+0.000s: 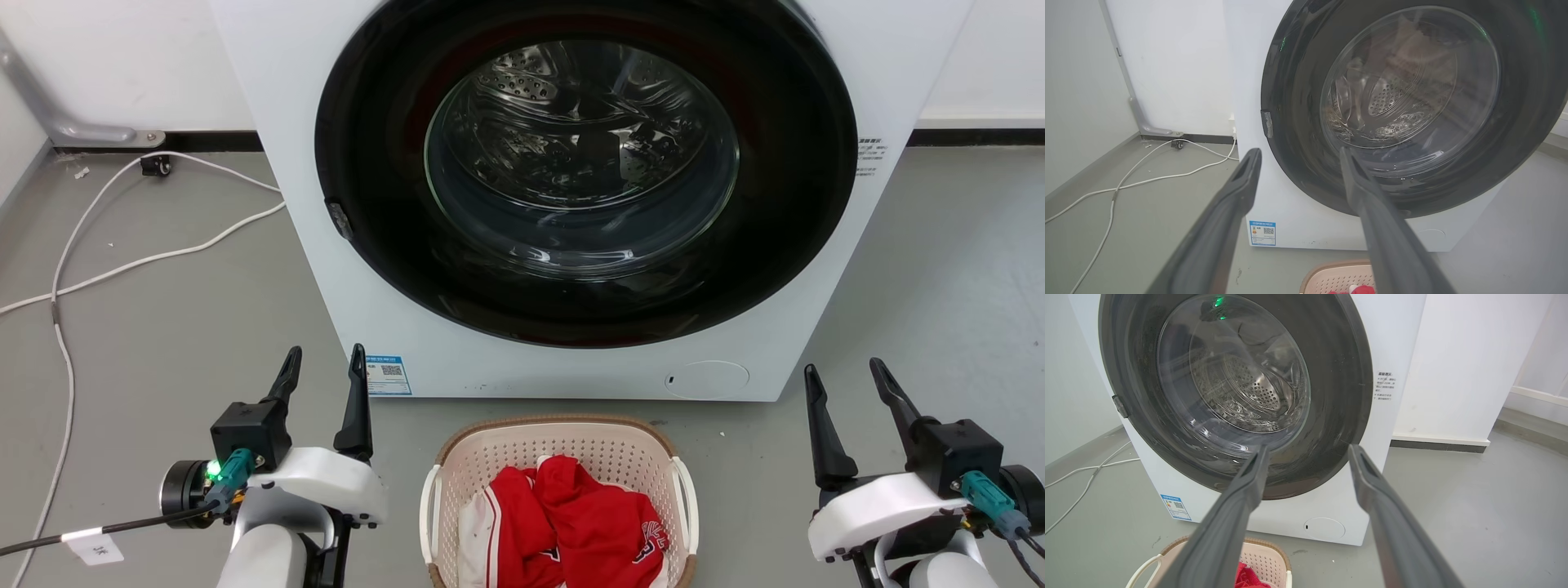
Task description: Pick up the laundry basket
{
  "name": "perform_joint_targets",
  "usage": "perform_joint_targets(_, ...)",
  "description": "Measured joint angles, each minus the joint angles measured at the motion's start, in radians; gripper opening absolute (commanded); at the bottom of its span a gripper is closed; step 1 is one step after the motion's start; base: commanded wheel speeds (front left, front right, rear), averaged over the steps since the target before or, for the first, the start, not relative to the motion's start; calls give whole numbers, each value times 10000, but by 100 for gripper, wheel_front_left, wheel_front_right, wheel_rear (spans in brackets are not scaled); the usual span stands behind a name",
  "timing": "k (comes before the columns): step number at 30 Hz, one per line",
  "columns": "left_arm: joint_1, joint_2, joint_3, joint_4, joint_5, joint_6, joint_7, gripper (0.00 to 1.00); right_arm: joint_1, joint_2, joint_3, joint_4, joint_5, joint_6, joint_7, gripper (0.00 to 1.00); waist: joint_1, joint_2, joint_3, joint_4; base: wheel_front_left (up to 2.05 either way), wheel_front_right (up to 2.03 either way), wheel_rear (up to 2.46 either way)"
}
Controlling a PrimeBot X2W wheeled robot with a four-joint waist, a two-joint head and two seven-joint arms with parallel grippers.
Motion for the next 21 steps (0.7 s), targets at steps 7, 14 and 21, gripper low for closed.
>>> perform_joint_targets(7, -77, -12, -65, 79, 493, 31, -130, 100, 0, 0, -19, 29, -523, 0, -69, 100, 0, 0, -16, 31, 0, 0, 0)
perform_joint_targets(14, -138, -29, -86, 167, 947, 63, -251, 100, -2, 0, -56, 90, -913, 0, -178, 100, 0, 0, -14, 44, 0, 0, 0)
perform_joint_targets(21, -149, -63, -105, 213, 1354, 81, -360, 100, -4, 0, -96, 190, -1089, 0, -311, 100, 0, 0, -34, 72, 0, 0, 0)
